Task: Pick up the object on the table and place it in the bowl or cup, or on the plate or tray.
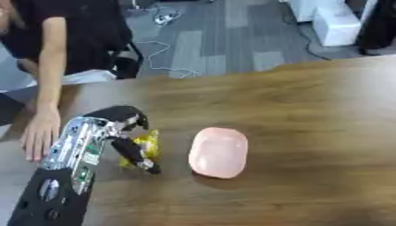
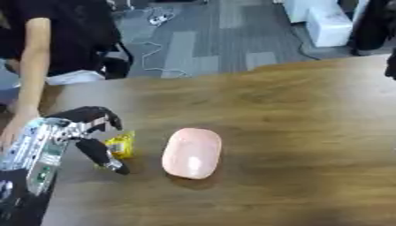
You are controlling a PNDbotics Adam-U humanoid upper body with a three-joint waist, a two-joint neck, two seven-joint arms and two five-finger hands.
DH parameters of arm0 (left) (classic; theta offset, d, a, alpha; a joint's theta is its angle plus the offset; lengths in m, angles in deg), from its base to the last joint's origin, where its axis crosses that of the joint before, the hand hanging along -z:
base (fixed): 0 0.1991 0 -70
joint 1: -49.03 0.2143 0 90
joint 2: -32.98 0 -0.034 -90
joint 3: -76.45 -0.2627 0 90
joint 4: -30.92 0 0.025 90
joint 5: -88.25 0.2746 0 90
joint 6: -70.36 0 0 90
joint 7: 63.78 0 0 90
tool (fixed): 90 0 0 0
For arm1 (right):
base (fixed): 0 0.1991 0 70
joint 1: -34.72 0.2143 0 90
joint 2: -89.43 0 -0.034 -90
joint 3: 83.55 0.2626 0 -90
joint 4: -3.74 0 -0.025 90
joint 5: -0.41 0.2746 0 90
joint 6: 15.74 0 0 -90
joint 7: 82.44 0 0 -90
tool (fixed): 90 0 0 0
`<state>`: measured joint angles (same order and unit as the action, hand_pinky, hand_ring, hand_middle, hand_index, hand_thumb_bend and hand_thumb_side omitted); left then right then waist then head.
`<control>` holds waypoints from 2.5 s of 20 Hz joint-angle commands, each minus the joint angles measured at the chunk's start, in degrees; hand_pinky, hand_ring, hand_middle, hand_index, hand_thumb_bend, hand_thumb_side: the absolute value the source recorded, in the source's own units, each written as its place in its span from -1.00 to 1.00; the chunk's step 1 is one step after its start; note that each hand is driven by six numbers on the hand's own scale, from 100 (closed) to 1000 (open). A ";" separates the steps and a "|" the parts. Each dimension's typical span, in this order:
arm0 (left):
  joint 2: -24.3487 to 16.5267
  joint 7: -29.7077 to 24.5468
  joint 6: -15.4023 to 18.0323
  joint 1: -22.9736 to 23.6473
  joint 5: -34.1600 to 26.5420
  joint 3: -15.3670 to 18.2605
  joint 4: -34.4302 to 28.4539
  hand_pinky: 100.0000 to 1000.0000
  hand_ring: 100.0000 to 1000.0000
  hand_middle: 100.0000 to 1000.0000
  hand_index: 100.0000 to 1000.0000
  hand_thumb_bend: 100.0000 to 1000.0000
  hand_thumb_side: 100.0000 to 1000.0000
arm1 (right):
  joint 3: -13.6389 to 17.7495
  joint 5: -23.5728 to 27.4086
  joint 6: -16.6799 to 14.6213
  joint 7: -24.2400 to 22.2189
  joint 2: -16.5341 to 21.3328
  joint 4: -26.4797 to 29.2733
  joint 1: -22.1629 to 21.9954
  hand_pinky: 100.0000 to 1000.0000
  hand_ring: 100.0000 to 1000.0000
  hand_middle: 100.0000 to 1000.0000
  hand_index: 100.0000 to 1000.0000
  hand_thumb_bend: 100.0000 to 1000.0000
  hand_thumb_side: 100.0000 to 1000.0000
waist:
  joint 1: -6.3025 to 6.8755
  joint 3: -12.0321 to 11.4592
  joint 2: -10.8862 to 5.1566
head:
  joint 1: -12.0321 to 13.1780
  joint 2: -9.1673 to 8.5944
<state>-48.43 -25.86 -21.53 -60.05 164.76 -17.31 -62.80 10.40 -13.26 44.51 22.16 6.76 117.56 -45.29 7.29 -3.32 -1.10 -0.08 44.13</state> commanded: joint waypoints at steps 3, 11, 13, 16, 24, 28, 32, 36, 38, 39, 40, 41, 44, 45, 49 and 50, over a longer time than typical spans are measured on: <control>-0.11 0.11 -0.85 -0.93 1.77 1.15 2.00 0.23 0.44 0.52 0.56 1.00 -0.17 | 0.49 -0.26 -0.01 0.07 1.16 0.77 0.23 -1.00 -0.69 -0.49 0.30 -1.00 1.00 | -0.23 -0.01 -0.33 | -0.49 -0.01; -0.14 0.11 -0.88 -1.14 0.76 0.95 4.17 0.23 0.44 0.51 0.56 1.00 -0.13 | 0.48 -0.23 -0.15 0.01 1.18 0.77 0.25 -1.00 -0.69 -0.49 0.30 -1.00 1.00 | -0.23 0.03 -0.36 | -0.51 -0.01; -0.13 0.11 -0.96 -1.17 0.73 1.01 4.68 0.23 0.44 0.51 0.55 0.99 -0.09 | 0.47 -0.25 -0.17 -0.04 1.18 0.77 0.22 -1.00 -0.70 -0.49 0.30 -1.00 1.00 | -0.23 0.04 -0.35 | -0.53 -0.01; -0.14 0.11 -1.23 -1.30 0.87 1.39 5.58 0.22 0.42 0.50 0.54 0.98 -0.11 | 0.50 -0.27 -0.20 -0.06 1.18 0.77 0.21 -1.00 -0.69 -0.49 0.30 -1.00 1.00 | -0.23 0.03 -0.32 | -0.56 -0.01; 0.00 1.72 -2.73 -1.45 2.70 3.58 6.73 0.19 0.38 0.47 0.52 0.94 -0.14 | 0.55 -0.34 -0.22 -0.10 1.18 0.77 0.07 -1.00 -0.70 -0.49 0.30 -1.00 1.00 | -0.25 -0.10 -0.35 | -0.88 -0.01; 0.01 1.76 -3.53 -1.39 2.64 4.70 7.19 0.19 0.39 0.47 0.52 0.92 -0.15 | 0.58 -0.36 -0.23 -0.09 1.18 0.77 0.03 -1.00 -0.70 -0.49 0.30 -1.00 1.00 | -0.25 -0.18 -0.36 | -1.06 -0.01; 0.08 0.61 -4.60 -1.36 2.75 5.80 6.98 0.19 0.39 0.48 0.53 0.89 -0.19 | 0.58 -0.38 -0.25 -0.13 1.18 0.77 -0.02 -1.00 -0.70 -0.50 0.29 -1.00 1.00 | -0.26 -0.24 -0.36 | -1.24 -0.01; 0.17 0.14 -5.23 -1.34 2.75 6.32 7.01 0.18 0.38 0.47 0.52 0.86 -0.18 | 0.57 -0.40 -0.26 -0.25 1.16 0.77 -0.07 -1.00 -0.70 -0.50 0.28 -1.00 1.00 | -0.27 -0.27 -0.36 | -1.25 -0.01; 0.16 0.12 -5.35 -1.34 2.62 6.39 7.09 0.18 0.37 0.46 0.51 0.83 -0.16 | 0.57 -0.41 -0.25 -0.30 1.15 0.77 -0.08 -1.00 -0.70 -0.50 0.28 -1.00 1.00 | -0.28 -0.27 -0.35 | -1.22 -0.01; 0.14 0.11 -5.39 -1.32 2.59 6.37 7.23 0.18 0.37 0.46 0.51 0.82 -0.16 | 0.57 -0.40 -0.25 -0.30 1.15 0.77 -0.08 -1.00 -0.70 -0.50 0.28 -1.00 1.00 | -0.28 -0.27 -0.35 | -1.19 -0.01; 0.11 0.11 -5.44 -1.31 2.60 6.36 7.41 0.18 0.36 0.46 0.51 0.80 -0.14 | 0.58 -0.40 -0.27 -0.30 1.16 0.77 -0.06 -1.00 -0.70 -0.50 0.28 -1.00 1.00 | -0.28 -0.25 -0.34 | -1.17 -0.01; 0.08 0.11 -5.51 -1.29 2.65 6.38 7.63 0.18 0.36 0.45 0.51 0.80 -0.14 | 0.59 -0.38 -0.27 -0.29 1.16 0.77 -0.05 -1.00 -0.70 -0.50 0.28 -1.00 1.00 | -0.28 -0.24 -0.34 | -1.16 -0.01; 0.04 0.11 -5.82 -1.30 2.86 6.52 8.46 0.18 0.36 0.44 0.50 0.76 -0.11 | 0.61 -0.37 -0.29 -0.27 1.18 0.77 -0.04 -1.00 -0.70 -0.50 0.28 -1.00 1.00 | -0.27 -0.25 -0.34 | -1.19 -0.01; 0.03 0.11 -5.94 -1.32 2.91 6.58 8.69 0.18 0.36 0.45 0.50 0.76 -0.11 | 0.62 -0.37 -0.29 -0.27 1.19 0.77 -0.03 -1.00 -0.70 -0.50 0.28 -1.00 1.00 | -0.27 -0.26 -0.33 | -1.21 -0.01; 0.01 0.11 -6.48 -1.48 3.43 6.81 8.52 0.14 0.32 0.41 0.47 0.68 -0.02 | 0.64 -0.37 -0.34 -0.25 1.22 0.77 -0.05 -1.00 -0.70 -0.50 0.28 -1.00 1.00 | -0.27 -0.29 -0.32 | -1.27 -0.01; 0.02 0.11 -6.61 -1.49 3.62 6.85 8.30 0.12 0.32 0.40 0.47 0.67 0.00 | 0.64 -0.38 -0.34 -0.25 1.22 0.77 -0.06 -1.00 -0.70 -0.50 0.28 -1.00 1.00 | -0.27 -0.30 -0.32 | -1.28 -0.01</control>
<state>-47.93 -25.80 -27.83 -60.60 167.93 -11.11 -53.56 10.49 -13.54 44.24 21.87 6.77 117.56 -45.71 7.29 -3.50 -1.06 -1.04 44.14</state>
